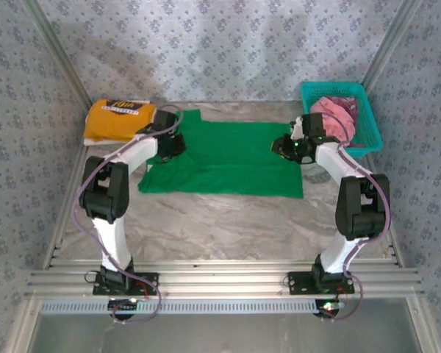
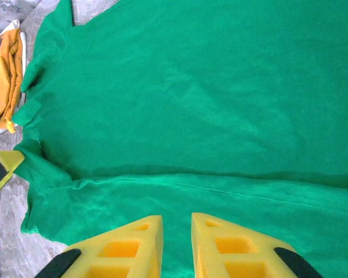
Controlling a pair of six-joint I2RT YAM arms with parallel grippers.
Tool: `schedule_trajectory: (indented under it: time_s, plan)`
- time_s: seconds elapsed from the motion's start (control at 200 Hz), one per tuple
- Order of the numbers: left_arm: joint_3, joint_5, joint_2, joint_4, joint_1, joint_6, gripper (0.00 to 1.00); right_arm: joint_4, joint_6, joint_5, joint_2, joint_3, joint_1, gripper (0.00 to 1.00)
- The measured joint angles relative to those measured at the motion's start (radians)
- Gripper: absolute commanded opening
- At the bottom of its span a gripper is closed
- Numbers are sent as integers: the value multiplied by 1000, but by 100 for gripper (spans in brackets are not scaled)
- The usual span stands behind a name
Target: Fold and stack the t-shirts
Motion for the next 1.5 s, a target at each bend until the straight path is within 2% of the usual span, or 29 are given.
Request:
schedule_trajectory:
  time_s: [0.16,0.185,0.215,0.25,0.35,0.41,0.535,0.76,0.884,0.984,1.129,1.249,1.404,1.499]
  plan:
    - [298,11,189,-69,-9,49,0,2,4,-13,0,0,0,24]
    - [341,11,216,-87,-10,59,12,4,6,-15,0,0,0,23]
    - [390,11,248,-111,-11,71,31,7,8,-18,0,0,0,24]
    - [453,6,286,-145,-13,87,45,9,8,-19,0,-1,0,24]
    - [600,-17,370,-228,-14,125,59,10,8,-21,0,-1,3,24]
    - [623,-42,379,-262,-16,152,63,10,8,-21,0,-1,7,24]
    - [558,-89,331,-284,-16,175,67,10,8,-21,1,-1,16,24]
    - [129,-89,22,-225,2,185,69,-2,-18,-24,11,5,51,24]
    - [6,-82,-82,-211,66,196,71,-2,-35,-35,21,21,71,24]
    - [-75,-84,-121,-202,138,211,78,-1,-43,-46,34,31,75,24]
    - [-144,-77,-130,-208,197,232,70,-2,-47,-47,40,32,75,24]
    - [-143,-43,-126,-210,172,242,72,-5,-50,-46,40,32,75,24]
    - [-138,-10,-124,-197,69,243,71,-11,-50,-46,41,32,75,23]
    - [-97,13,-90,-196,21,239,68,-11,-50,-47,47,32,75,23]
